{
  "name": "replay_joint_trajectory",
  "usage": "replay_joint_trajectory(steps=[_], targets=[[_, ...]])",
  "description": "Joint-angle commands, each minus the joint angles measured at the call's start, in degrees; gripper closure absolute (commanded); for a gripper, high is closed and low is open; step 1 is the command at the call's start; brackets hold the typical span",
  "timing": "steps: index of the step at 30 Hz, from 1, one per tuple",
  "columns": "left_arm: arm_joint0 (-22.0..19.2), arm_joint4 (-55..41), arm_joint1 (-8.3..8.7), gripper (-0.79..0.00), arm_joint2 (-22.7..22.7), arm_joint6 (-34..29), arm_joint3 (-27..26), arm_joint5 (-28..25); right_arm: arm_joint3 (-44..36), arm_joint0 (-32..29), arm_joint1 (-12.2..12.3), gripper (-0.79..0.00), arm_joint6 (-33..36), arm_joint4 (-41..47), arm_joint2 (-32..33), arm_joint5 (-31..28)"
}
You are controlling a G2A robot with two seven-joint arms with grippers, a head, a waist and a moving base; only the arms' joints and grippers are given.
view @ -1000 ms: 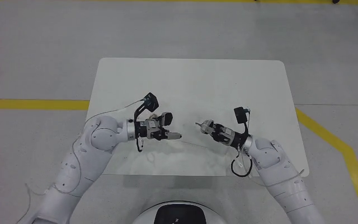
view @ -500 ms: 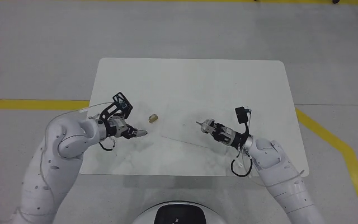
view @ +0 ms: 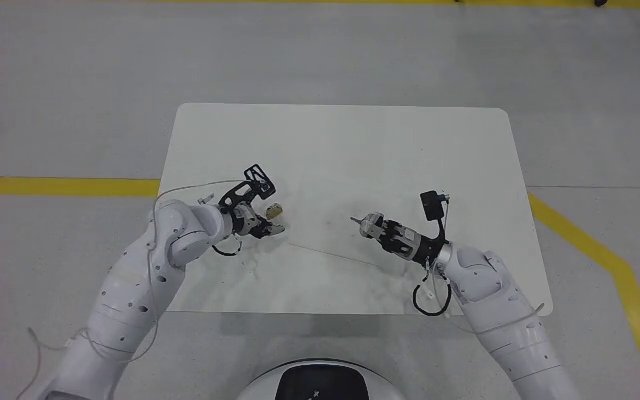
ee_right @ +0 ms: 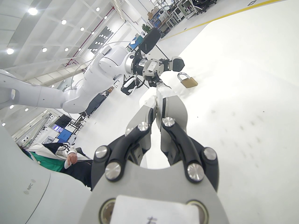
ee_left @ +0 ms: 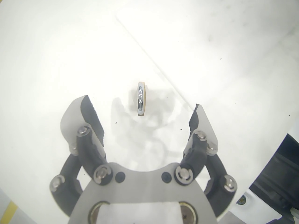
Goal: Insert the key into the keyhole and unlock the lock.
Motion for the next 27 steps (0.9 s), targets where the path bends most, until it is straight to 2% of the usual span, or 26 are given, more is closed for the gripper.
replay_joint_trajectory(steps=[1, 2, 7, 10, 13, 17, 20, 27], targets=[[-0.3, -0.1, -0.12, -0.551, 0.5, -0.2, 0.1, 0.5, 0.0, 0.0, 0.0, 0.000, 0.0, 0.0, 0.0, 0.0], [-0.4, -0.2, -0.14, -0.533, 0.6, -0.4, -0.1, 0.7, 0.0, 0.0, 0.0, 0.000, 0.0, 0.0, 0.0, 0.0], [-0.1, -0.3, -0.11, -0.289, 0.8, -1.4, -1.5, 1.4, 0.0, 0.0, 0.0, 0.000, 0.0, 0.0, 0.0, 0.0], [0.2, -0.4, -0.05, -0.237, 0.7, -1.7, -2.3, 1.7, 0.0, 0.0, 0.0, 0.000, 0.0, 0.0, 0.0, 0.0], [0.4, -0.7, -0.05, -0.151, 0.9, -2.0, -2.4, 1.9, 0.0, 0.0, 0.0, 0.000, 0.0, 0.0, 0.0, 0.0], [0.2, -0.9, -0.12, -0.095, 1.2, -2.3, -1.8, 2.4, 0.0, 0.0, 0.0, 0.000, 0.0, 0.0, 0.0, 0.0], [0.1, -1.5, -0.18, 0.000, 1.4, -2.2, -1.4, 2.6, 0.0, 0.0, 0.0, 0.000, 0.0, 0.0, 0.0, 0.0], [-0.1, -1.4, -0.19, 0.000, 1.3, -2.4, -1.0, 4.2, 0.0, 0.0, 0.0, 0.000, 0.0, 0.0, 0.0, 0.0]])
